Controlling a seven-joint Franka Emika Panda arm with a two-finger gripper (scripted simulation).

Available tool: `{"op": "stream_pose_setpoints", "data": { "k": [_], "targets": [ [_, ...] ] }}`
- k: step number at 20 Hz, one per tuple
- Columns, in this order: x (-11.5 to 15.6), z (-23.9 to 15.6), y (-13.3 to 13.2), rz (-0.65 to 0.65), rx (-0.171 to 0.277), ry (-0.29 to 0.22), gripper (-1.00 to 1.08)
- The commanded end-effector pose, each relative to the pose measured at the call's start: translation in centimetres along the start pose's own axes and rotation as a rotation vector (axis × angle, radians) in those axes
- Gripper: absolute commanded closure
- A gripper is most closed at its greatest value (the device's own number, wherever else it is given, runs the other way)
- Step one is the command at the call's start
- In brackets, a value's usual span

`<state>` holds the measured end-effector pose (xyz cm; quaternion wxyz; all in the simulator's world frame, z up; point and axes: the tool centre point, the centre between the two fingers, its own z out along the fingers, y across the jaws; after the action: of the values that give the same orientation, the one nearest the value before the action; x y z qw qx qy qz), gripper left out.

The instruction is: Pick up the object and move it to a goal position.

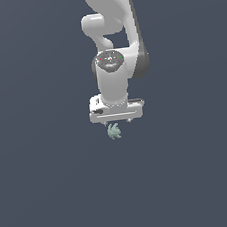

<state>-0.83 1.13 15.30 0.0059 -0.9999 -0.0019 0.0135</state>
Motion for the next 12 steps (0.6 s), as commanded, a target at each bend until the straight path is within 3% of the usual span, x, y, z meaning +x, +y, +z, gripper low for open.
{"op": "stream_pose_setpoints", "data": {
  "k": [1,12],
  "targets": [
    [0.0,0.0,0.0,0.0,0.0,0.0,-0.92],
    [2.2,-2.0,1.2,0.007,-0.006,0.07,-0.92]
  ]
}}
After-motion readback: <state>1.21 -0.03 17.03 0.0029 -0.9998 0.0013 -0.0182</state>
